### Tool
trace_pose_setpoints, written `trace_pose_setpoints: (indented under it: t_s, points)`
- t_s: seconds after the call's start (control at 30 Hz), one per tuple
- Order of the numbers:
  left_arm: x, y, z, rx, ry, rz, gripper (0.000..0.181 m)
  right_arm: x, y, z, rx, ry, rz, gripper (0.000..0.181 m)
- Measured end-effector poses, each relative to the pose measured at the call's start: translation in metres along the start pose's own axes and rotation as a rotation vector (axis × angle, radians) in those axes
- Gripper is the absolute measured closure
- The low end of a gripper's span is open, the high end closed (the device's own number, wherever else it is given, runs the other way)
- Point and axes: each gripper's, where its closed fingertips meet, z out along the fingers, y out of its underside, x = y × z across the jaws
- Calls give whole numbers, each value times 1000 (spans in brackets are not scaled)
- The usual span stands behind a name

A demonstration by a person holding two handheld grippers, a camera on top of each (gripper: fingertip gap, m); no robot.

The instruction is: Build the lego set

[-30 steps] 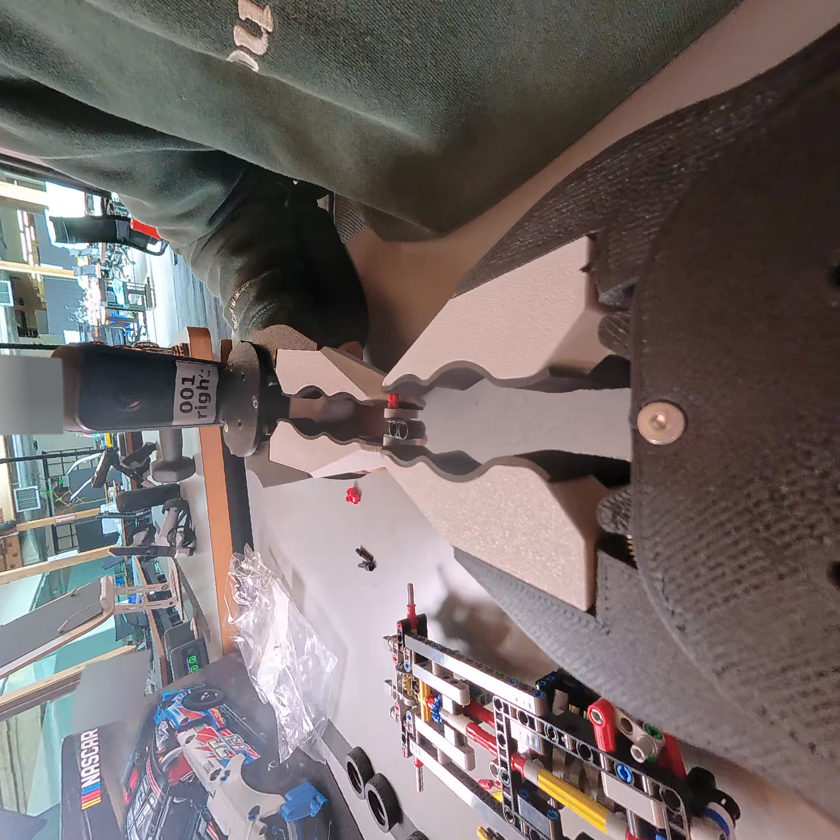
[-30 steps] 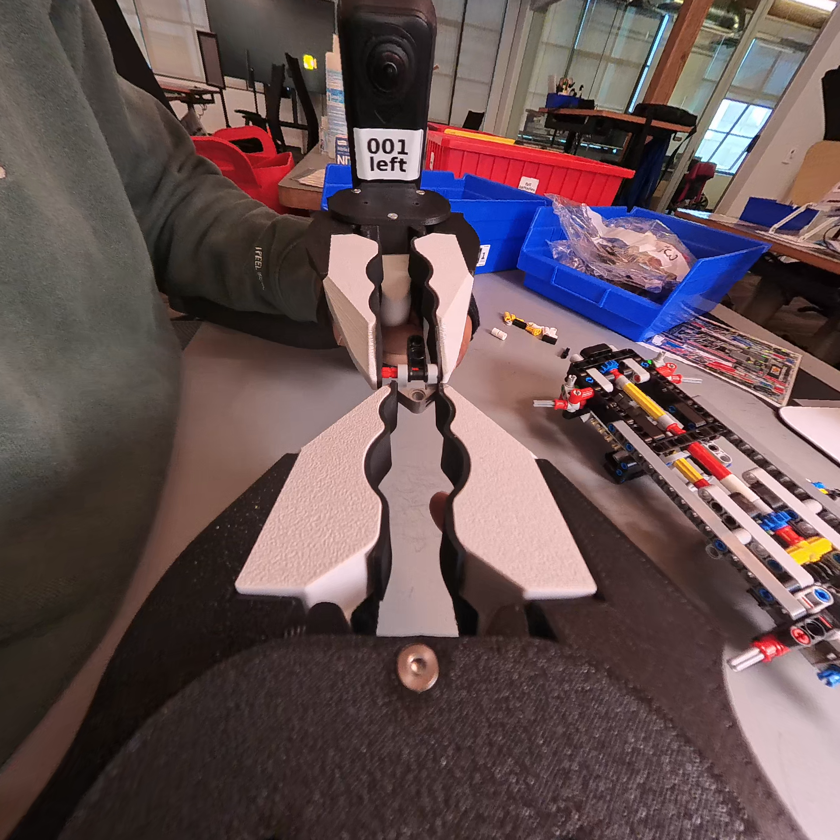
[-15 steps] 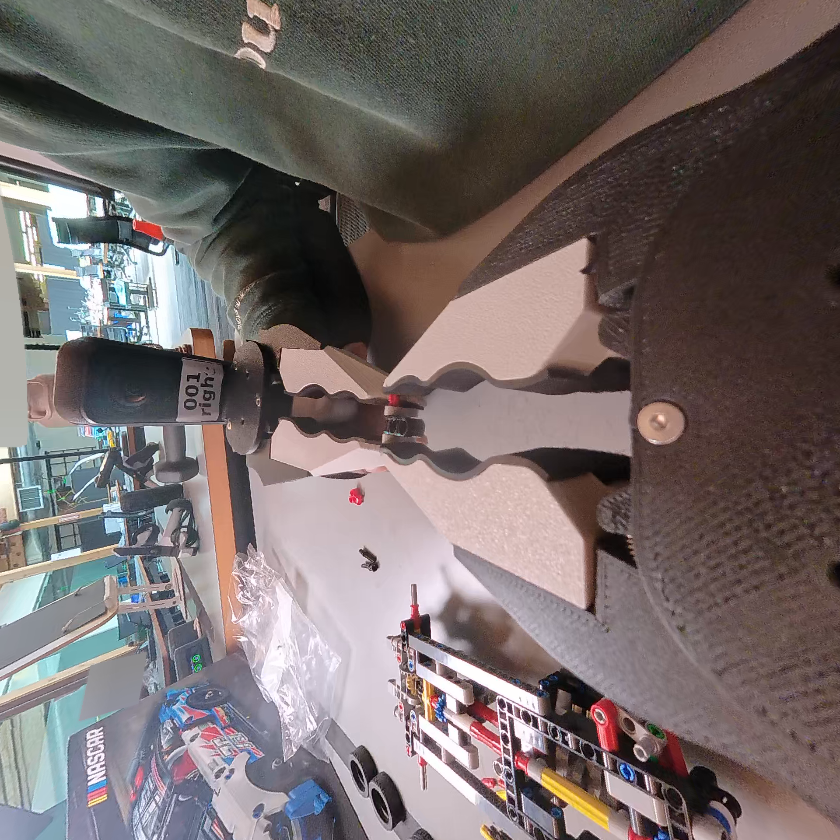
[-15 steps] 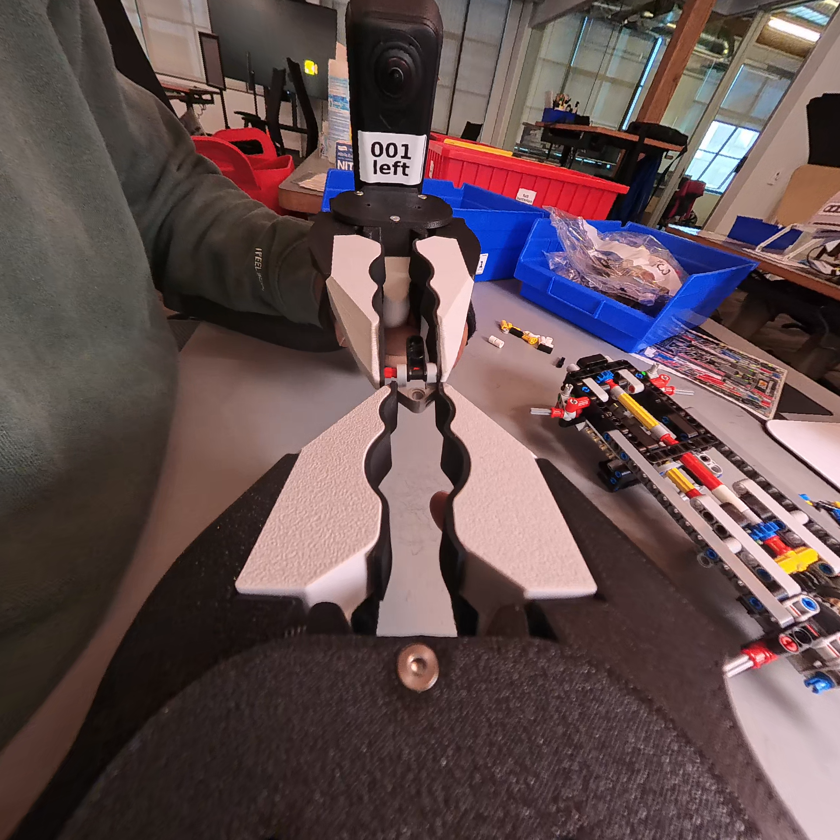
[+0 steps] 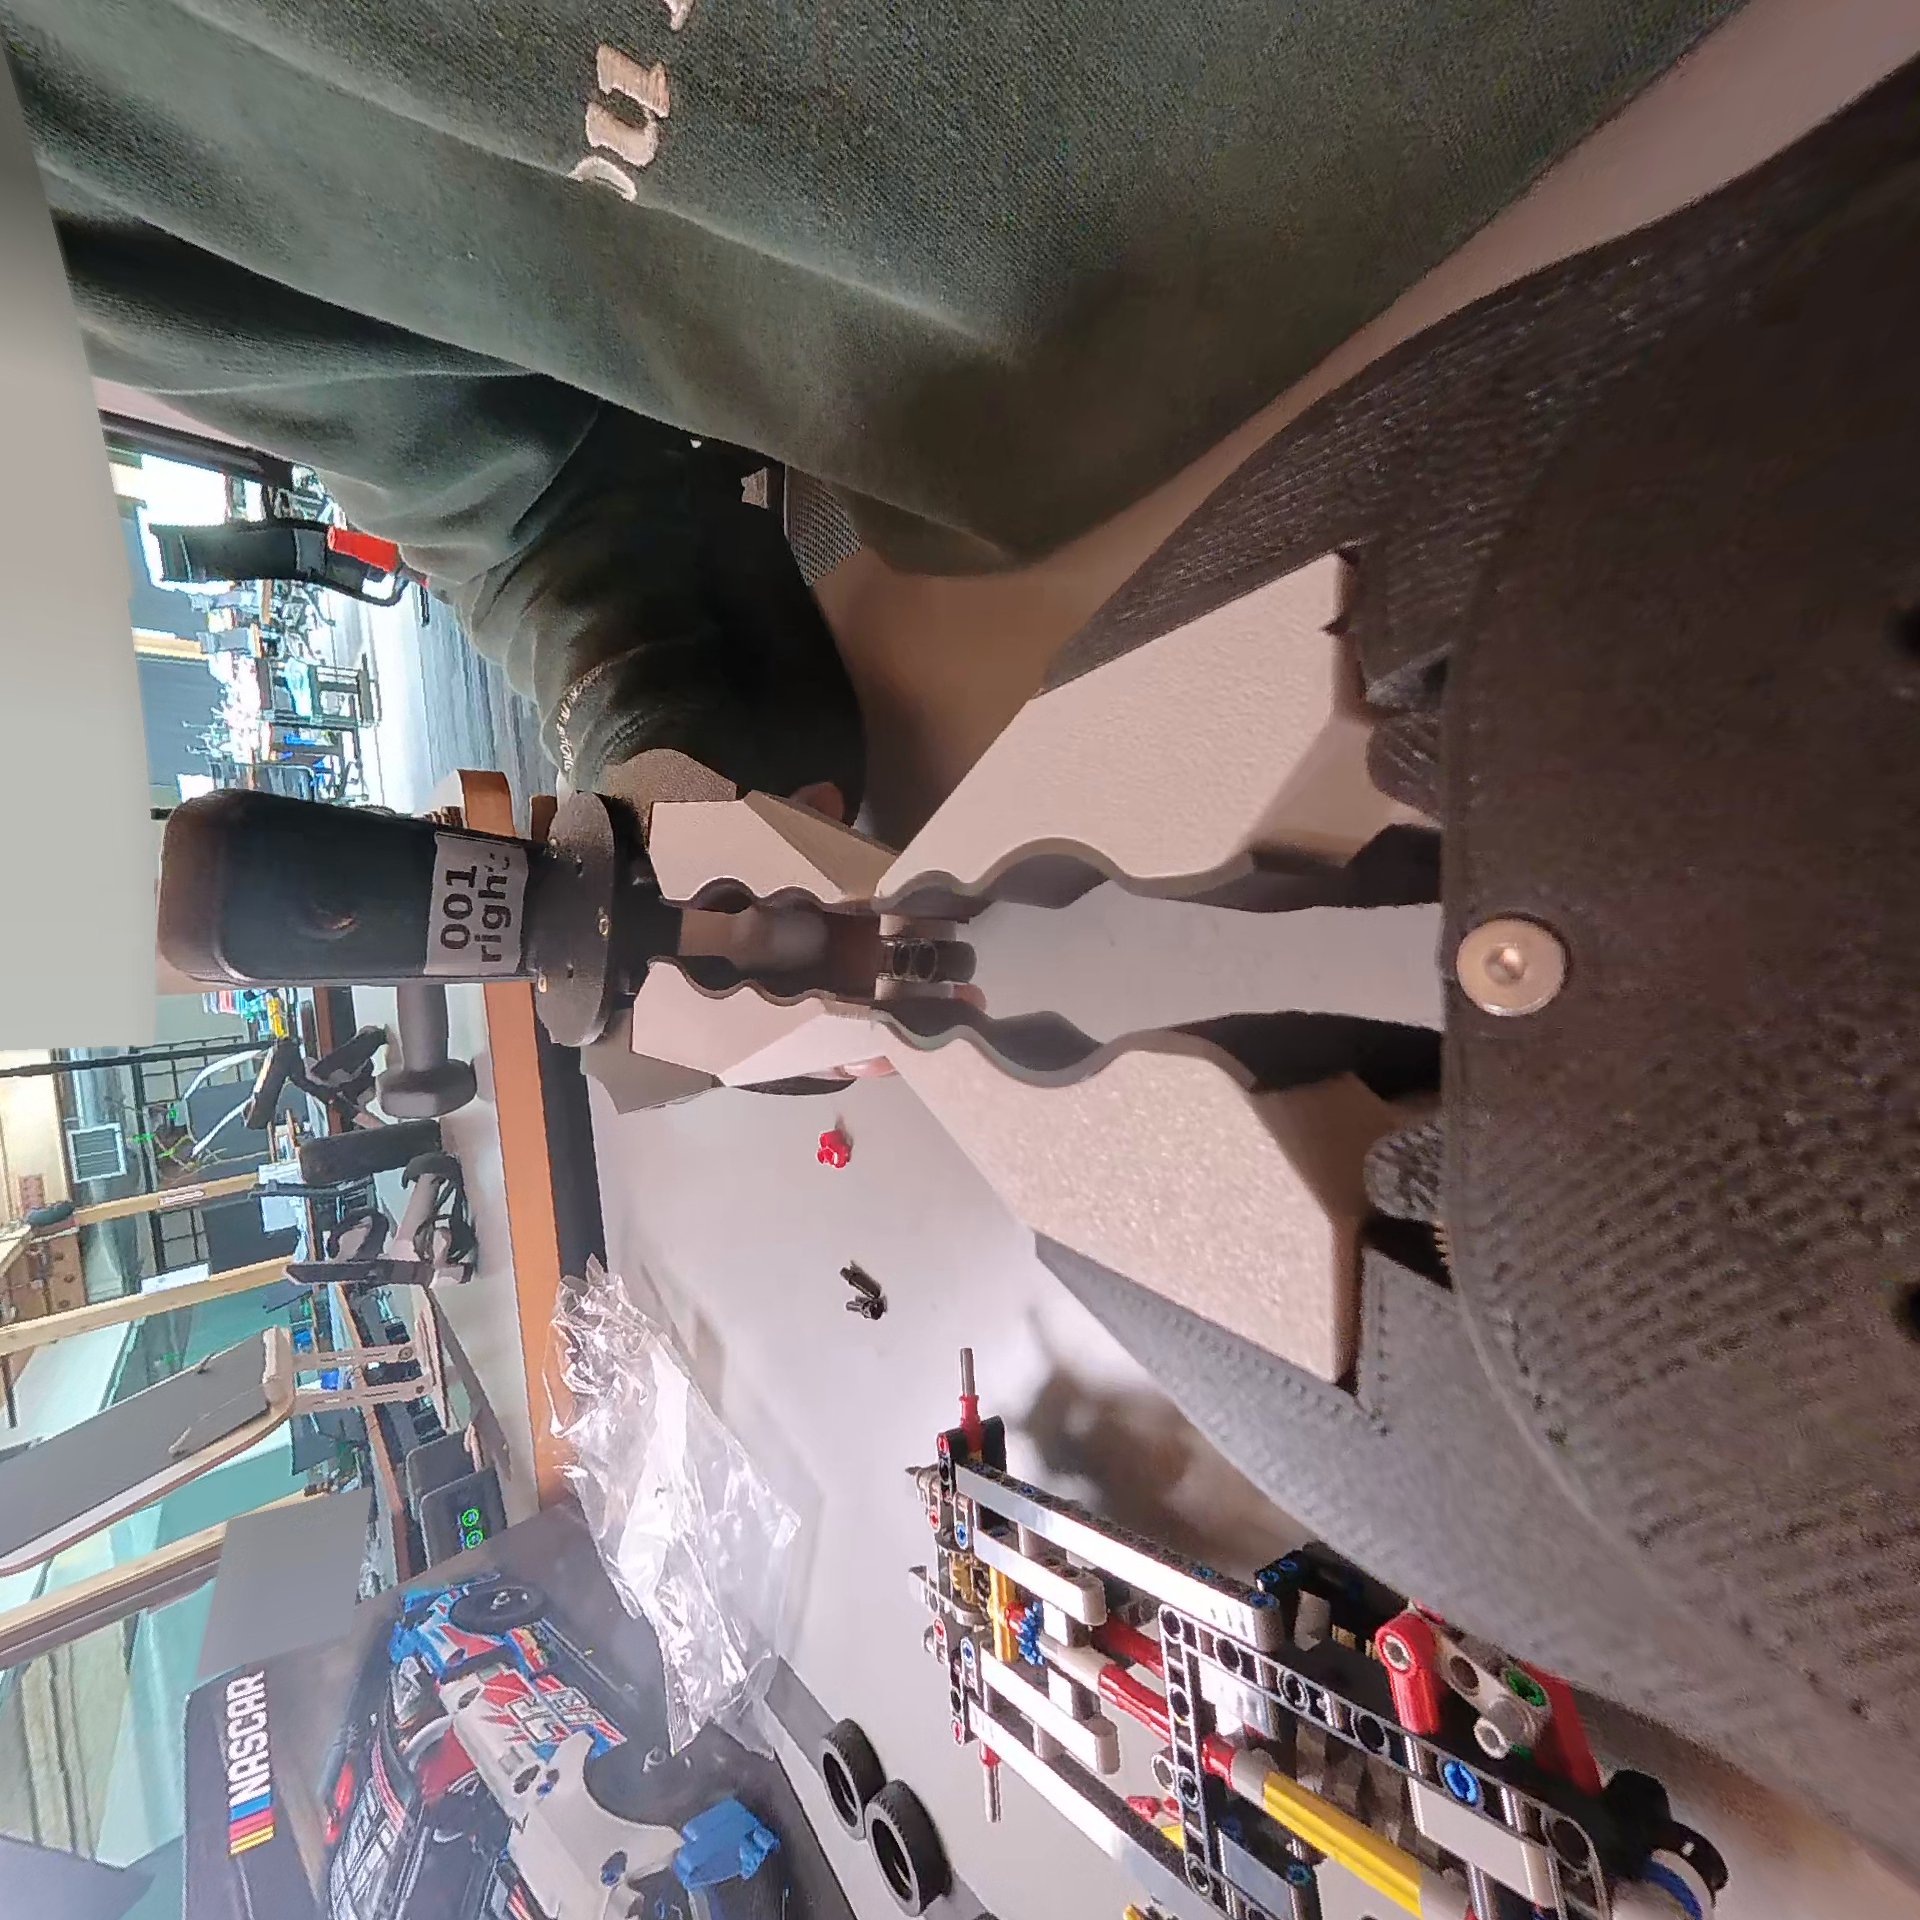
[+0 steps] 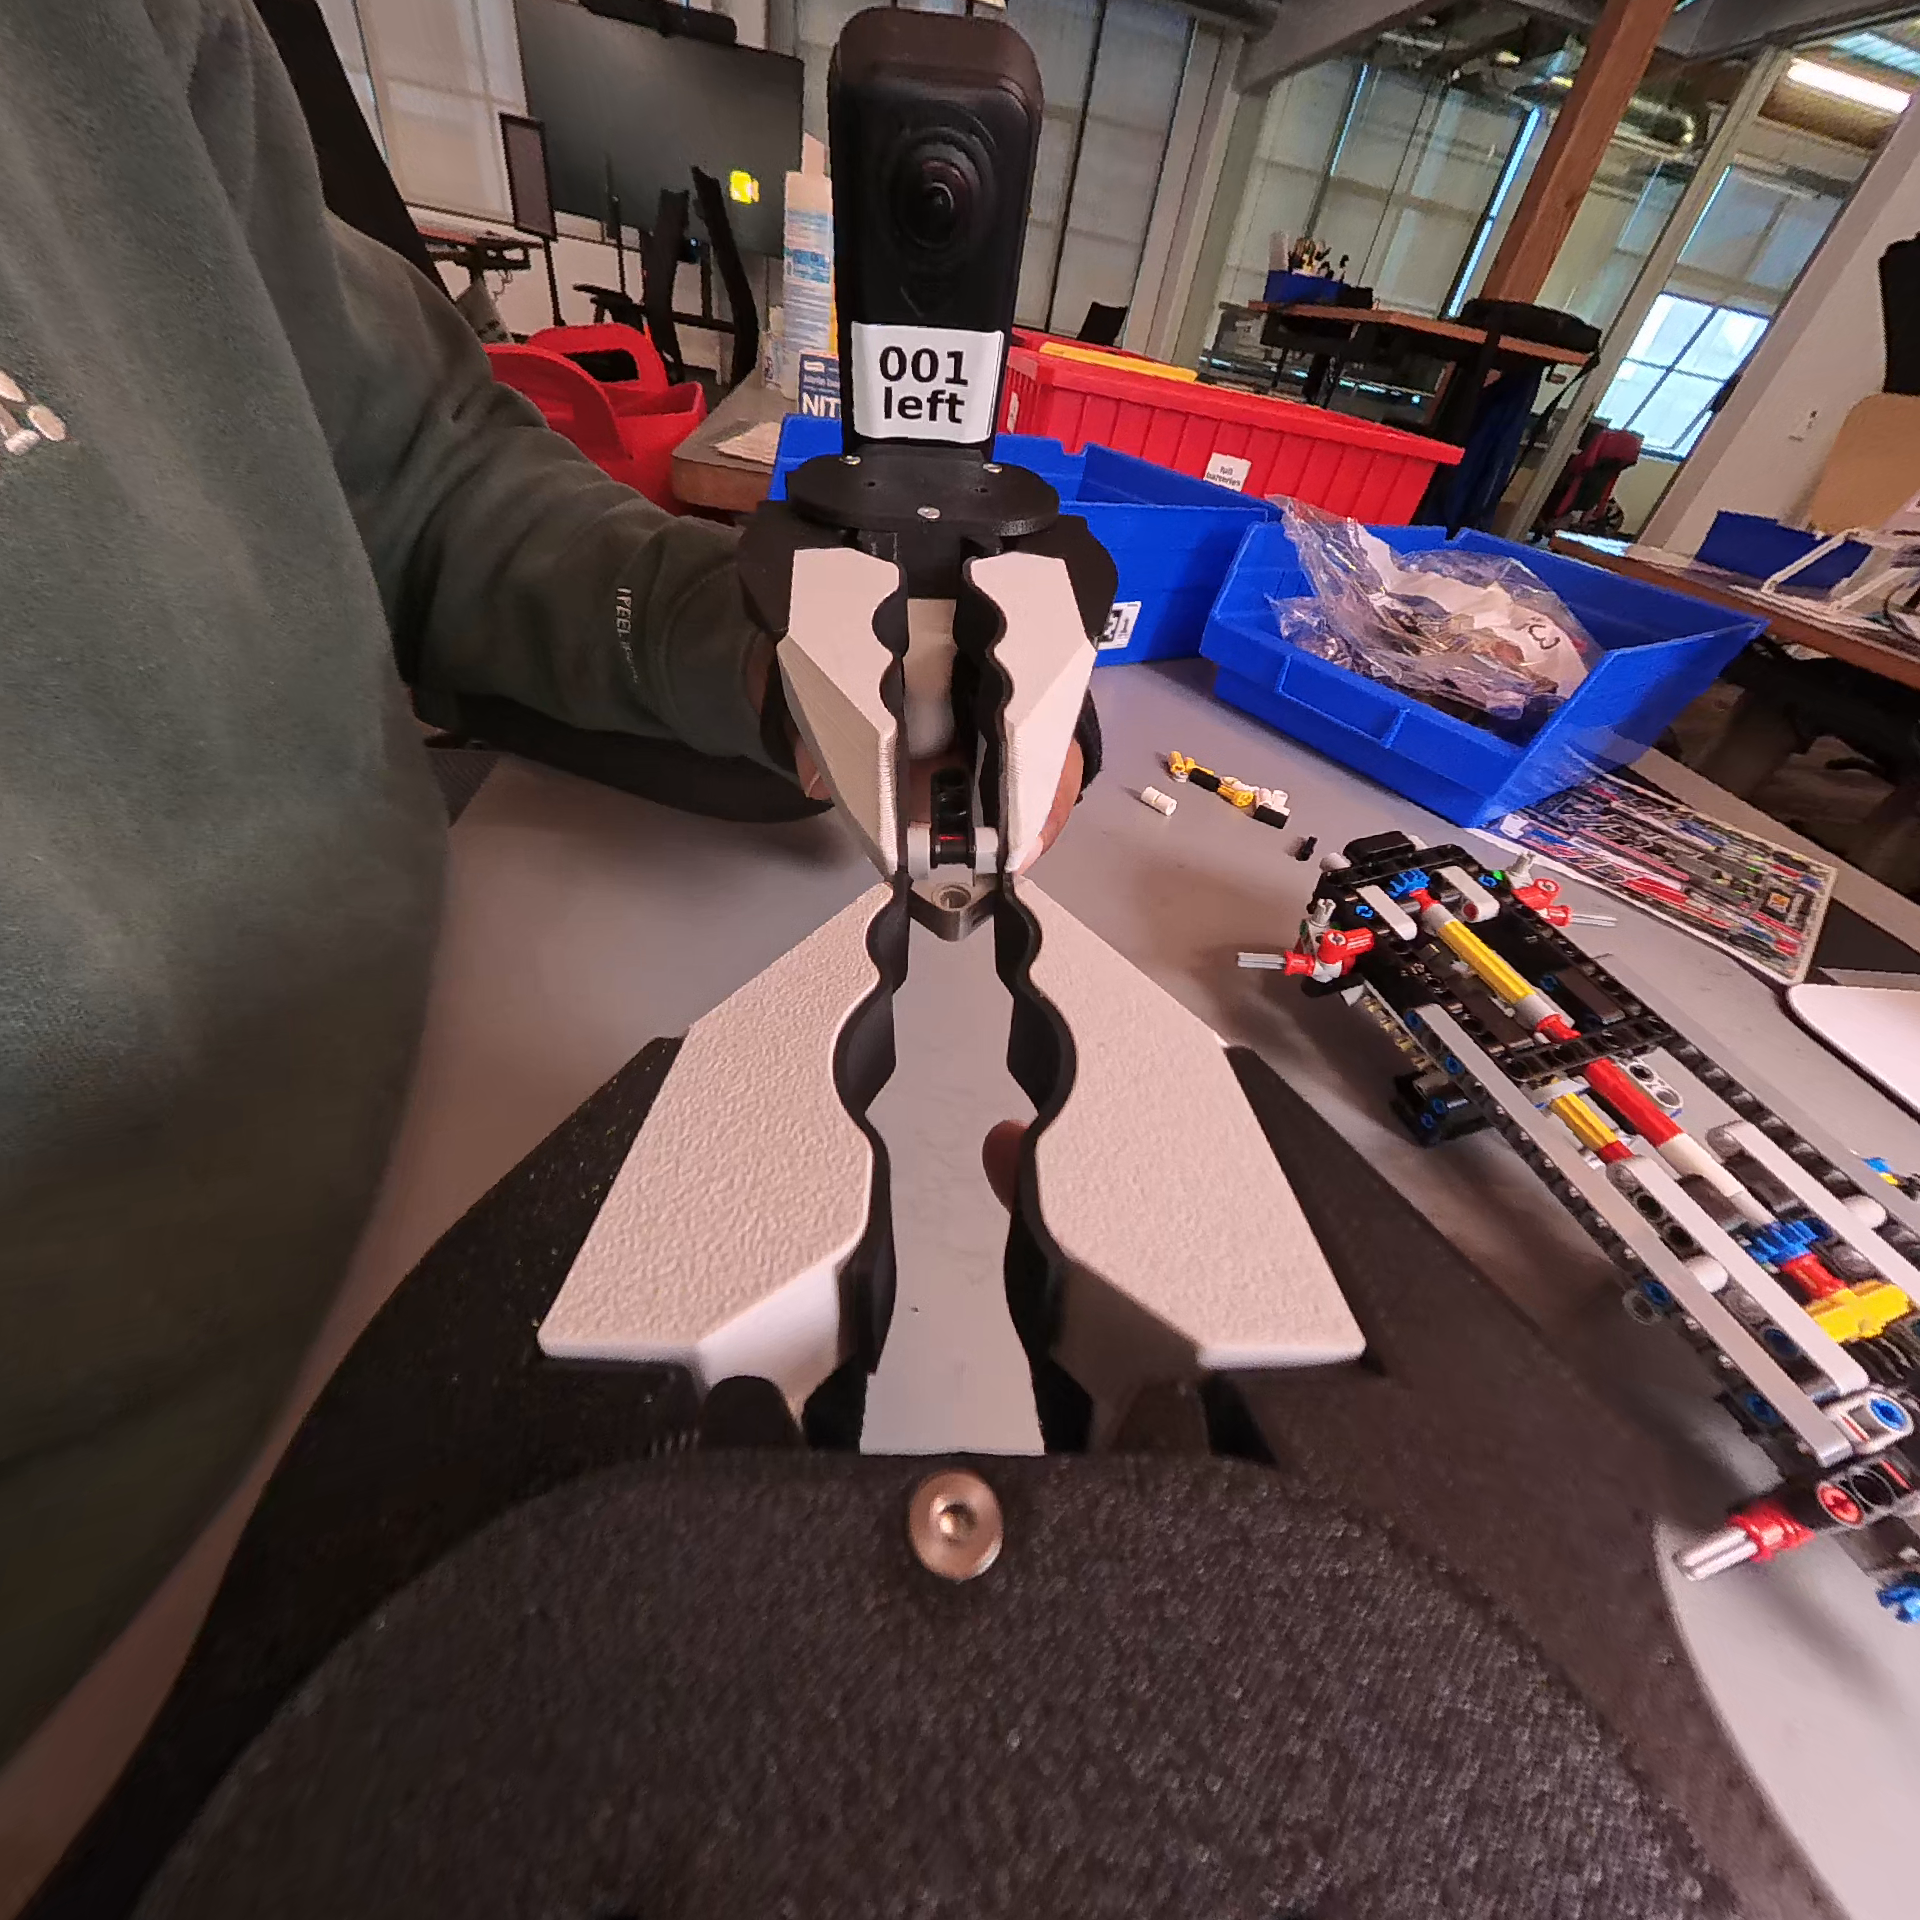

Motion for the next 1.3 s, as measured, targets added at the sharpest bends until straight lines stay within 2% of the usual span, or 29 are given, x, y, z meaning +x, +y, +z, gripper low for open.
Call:
trace_pose_setpoints:
  t_s: [0.3,0.43,0.57,0.73,0.97,1.3]
  points:
    - [5,-1,0,28,39,36,166,-4,0,0,-10,-16,-29,168]
    - [4,-2,-2,33,27,43,154,-5,-1,0,-9,-27,-16,168]
    - [6,-5,-6,37,50,44,151,1,-3,-3,3,-12,17,168]
    - [-2,-4,-8,39,17,19,156,2,-3,-4,3,1,7,168]
    - [-4,1,-8,19,9,32,173,7,3,-2,-76,123,-301,168]
    - [0,-3,-9,35,7,136,174,7,-2,-3,-92,218,-562,168]
